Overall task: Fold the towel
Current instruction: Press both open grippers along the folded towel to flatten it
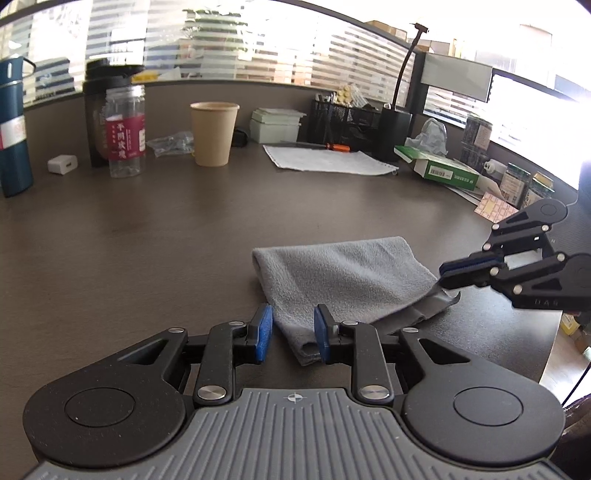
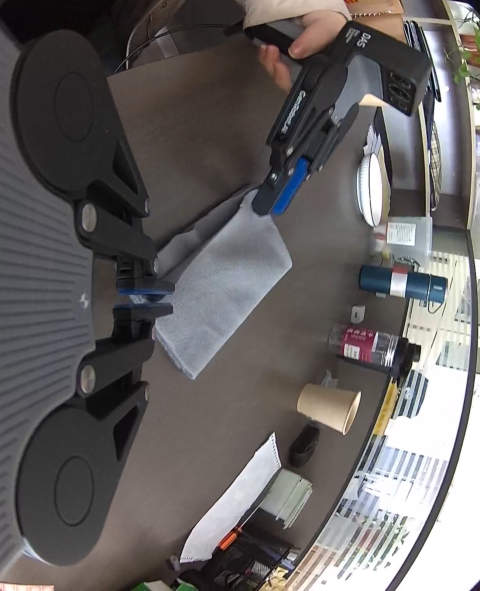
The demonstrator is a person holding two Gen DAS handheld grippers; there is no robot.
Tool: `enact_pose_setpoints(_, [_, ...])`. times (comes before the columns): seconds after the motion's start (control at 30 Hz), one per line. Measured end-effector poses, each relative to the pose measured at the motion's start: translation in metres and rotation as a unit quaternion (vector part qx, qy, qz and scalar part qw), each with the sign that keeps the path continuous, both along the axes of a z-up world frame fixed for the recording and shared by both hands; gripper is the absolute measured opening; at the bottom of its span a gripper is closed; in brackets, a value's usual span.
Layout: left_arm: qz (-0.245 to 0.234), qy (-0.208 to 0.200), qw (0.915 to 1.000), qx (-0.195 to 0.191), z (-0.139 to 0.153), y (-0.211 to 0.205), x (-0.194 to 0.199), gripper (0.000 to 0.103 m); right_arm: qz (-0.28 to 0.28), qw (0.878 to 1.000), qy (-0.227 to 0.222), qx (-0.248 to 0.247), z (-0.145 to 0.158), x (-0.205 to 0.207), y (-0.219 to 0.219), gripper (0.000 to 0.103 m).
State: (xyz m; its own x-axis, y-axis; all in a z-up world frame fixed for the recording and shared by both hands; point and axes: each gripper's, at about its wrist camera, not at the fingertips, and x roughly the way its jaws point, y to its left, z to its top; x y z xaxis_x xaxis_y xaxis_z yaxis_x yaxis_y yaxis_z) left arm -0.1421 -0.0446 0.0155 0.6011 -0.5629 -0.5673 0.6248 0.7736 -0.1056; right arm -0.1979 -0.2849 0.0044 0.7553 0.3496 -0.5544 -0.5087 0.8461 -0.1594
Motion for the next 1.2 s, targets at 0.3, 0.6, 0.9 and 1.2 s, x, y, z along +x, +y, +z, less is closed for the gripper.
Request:
enact_pose_setpoints(0.3, [-0.017, 0.0, 0.9999, 0.001, 0.003, -0.014, 0.007, 0.032, -0.023, 0.999, -0.028, 0.025, 0.007, 0.028, 0.012, 0.01])
enact_pose_setpoints(0.6, [-0.033, 0.015, 0.9992, 0.017, -0.007, -0.028, 0.014, 0.032, 0.019, 1.0, 0.0, -0.018, -0.017, 0.027, 0.041, 0.01])
enact_pose_setpoints(0.9, [-0.036, 0.008, 0.9993, 0.003, -0.003, -0.019, 0.01, 0.033, 0.03, 0.999, -0.009, -0.038, -0.015, 0.004, 0.041, 0.012])
enact_pose_setpoints(1.2, [-0.035, 0.011, 0.9992, -0.015, -0.005, -0.032, 0.015, 0.033, 0.018, 0.999, -0.014, -0.031, -0.019, 0.001, 0.045, 0.013])
